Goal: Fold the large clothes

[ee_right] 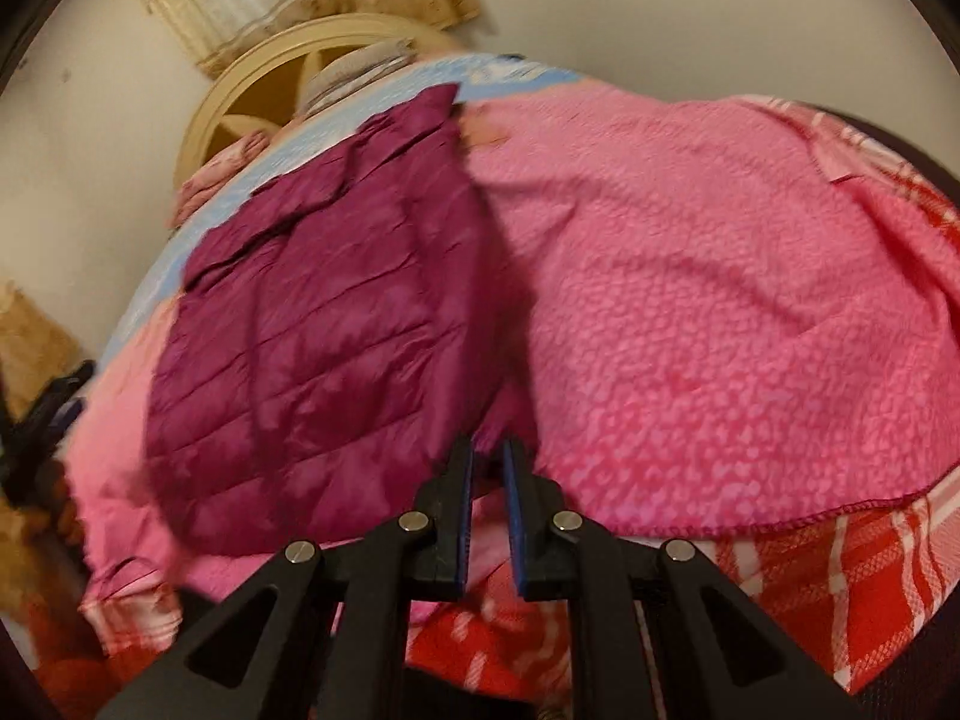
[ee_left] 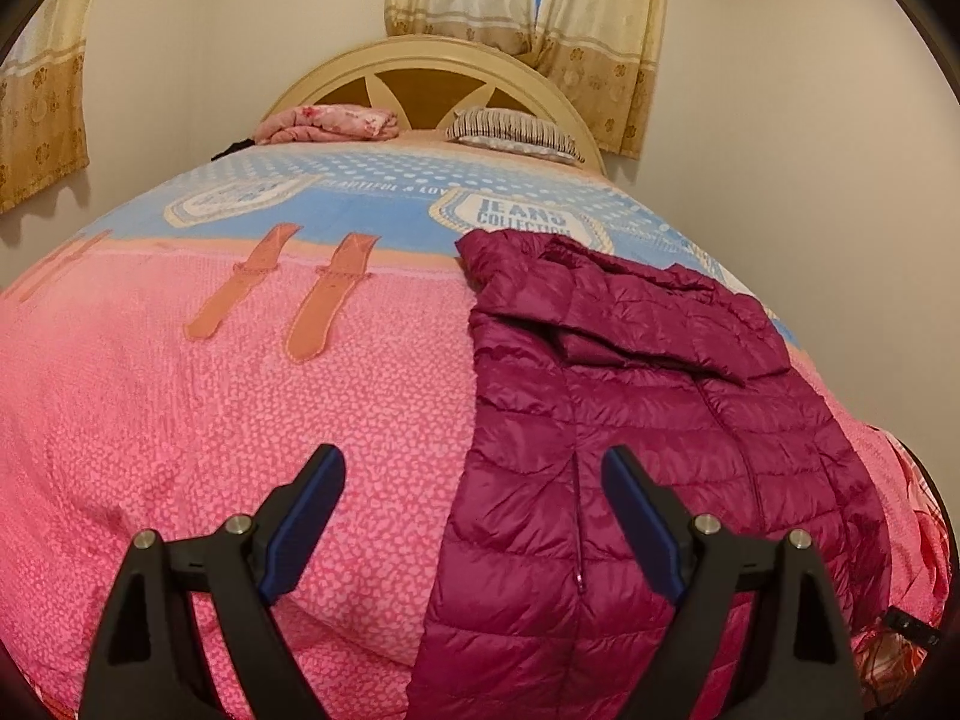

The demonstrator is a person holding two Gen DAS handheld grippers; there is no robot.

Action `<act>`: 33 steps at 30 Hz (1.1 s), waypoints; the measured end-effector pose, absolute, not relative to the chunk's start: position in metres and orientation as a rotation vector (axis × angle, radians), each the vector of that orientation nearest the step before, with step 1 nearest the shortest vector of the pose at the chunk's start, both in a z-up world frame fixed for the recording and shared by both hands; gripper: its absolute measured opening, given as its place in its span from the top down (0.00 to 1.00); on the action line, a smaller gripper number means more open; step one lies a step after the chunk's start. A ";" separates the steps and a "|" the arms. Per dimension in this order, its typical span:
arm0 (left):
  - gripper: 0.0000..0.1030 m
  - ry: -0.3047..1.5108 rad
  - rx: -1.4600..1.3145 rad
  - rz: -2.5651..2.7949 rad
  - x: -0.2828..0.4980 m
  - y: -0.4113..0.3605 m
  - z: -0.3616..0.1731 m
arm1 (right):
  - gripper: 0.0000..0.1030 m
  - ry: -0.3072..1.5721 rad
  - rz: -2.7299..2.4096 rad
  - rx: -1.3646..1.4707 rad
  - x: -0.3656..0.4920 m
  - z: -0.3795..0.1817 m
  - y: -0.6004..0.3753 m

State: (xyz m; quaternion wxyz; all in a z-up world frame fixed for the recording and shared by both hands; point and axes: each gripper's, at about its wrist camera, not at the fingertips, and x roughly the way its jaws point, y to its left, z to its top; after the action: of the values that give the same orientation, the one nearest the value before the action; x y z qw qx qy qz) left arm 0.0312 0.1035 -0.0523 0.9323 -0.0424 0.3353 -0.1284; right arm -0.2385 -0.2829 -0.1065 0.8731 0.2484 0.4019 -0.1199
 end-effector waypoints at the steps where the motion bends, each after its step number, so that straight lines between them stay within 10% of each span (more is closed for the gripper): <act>1: 0.13 0.693 -0.091 -0.265 0.031 0.105 -0.054 | 0.90 0.833 -0.247 0.508 -0.237 -0.104 -0.285; 15: 0.13 0.655 -0.103 -0.231 0.029 0.128 -0.045 | 0.86 0.892 -0.047 0.634 -0.192 -0.104 -0.312; 19: 0.13 0.666 -0.099 -0.236 0.032 0.125 -0.049 | 0.11 0.830 -0.048 0.620 -0.201 -0.091 -0.311; 26: 0.13 0.659 -0.063 -0.234 0.030 0.122 -0.051 | 0.13 0.921 -0.058 0.480 -0.173 -0.101 -0.293; 33: 0.13 0.676 -0.113 -0.221 0.035 0.137 -0.055 | 0.58 1.029 -0.116 0.439 -0.171 -0.123 -0.296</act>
State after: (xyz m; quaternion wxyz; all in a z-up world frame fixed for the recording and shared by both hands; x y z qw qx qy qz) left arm 0.0354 0.1371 -0.0552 0.9358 -0.0555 0.3309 -0.1084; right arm -0.1714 -0.2957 -0.1230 0.8460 0.2080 0.4878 -0.0549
